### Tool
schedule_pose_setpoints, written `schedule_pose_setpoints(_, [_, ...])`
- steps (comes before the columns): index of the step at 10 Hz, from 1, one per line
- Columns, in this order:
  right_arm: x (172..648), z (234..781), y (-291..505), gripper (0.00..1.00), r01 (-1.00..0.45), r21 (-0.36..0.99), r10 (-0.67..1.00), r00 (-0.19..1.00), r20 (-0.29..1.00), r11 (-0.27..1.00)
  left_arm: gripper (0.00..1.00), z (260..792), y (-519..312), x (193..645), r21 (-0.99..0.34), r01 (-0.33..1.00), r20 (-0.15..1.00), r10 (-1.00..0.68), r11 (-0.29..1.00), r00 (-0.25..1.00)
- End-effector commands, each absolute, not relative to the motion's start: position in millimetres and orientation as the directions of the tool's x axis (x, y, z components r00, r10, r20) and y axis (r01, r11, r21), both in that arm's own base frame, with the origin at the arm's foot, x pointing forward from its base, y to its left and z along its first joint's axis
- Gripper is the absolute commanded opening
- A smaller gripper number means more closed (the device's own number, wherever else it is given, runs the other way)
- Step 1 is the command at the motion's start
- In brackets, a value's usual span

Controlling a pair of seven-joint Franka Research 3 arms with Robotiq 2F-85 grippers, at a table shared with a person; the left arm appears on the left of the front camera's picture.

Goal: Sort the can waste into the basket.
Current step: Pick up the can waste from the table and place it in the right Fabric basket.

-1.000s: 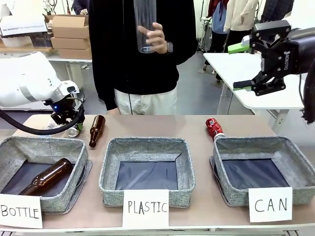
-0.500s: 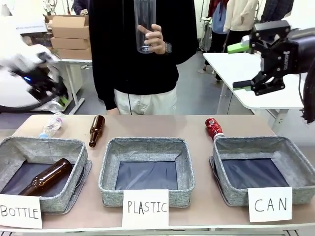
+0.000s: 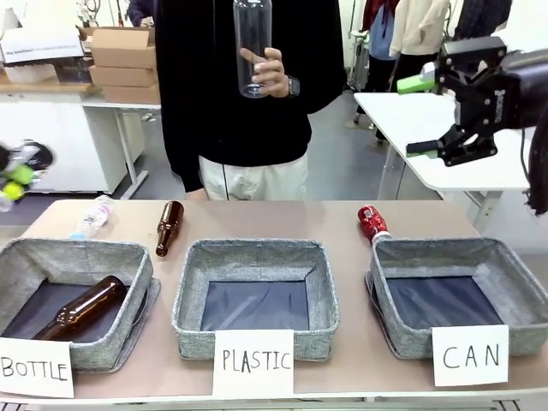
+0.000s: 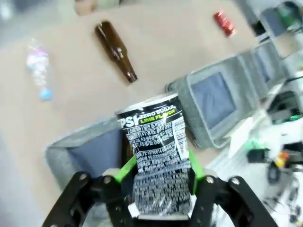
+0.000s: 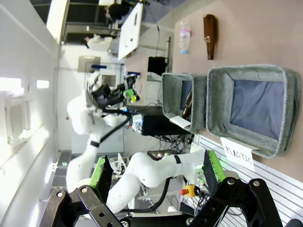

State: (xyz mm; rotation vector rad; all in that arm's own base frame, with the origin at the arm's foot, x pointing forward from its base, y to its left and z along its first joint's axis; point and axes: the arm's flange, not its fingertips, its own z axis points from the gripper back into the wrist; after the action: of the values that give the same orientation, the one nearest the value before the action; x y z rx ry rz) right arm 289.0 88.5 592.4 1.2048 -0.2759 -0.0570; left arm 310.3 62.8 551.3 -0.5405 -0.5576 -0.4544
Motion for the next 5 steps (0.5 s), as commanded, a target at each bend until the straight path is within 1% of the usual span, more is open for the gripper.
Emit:
schedule_pose_setpoints(1, [291.2, 592.7, 91.9, 1.00, -0.126, 0.934, -0.187, 0.962, 0.197, 0.335, 0.00, 535.8, 67.6, 257.7, -0.292, 0.586, 0.759, -0.189, 0.756, 0.623])
schedule_pose_setpoints(2, [291.2, 592.7, 91.9, 1.00, -0.126, 0.934, -0.187, 0.962, 0.197, 0.335, 0.00, 551.3, 62.8, 310.3, -0.352, 0.536, 0.600, -0.255, 0.767, 0.758])
schedule_pose_setpoints(4, [291.2, 592.7, 91.9, 1.00, -0.126, 0.934, -0.187, 0.962, 0.197, 0.335, 0.00, 551.3, 62.8, 310.3, -0.352, 0.536, 0.600, -0.255, 0.767, 0.758])
schedule_pose_setpoints(5, [291.2, 592.7, 91.9, 1.00, -0.126, 0.934, -0.187, 0.962, 0.197, 0.335, 0.43, 542.5, 63.9, 275.2, -0.326, 0.560, 0.667, -0.235, 0.762, 0.707])
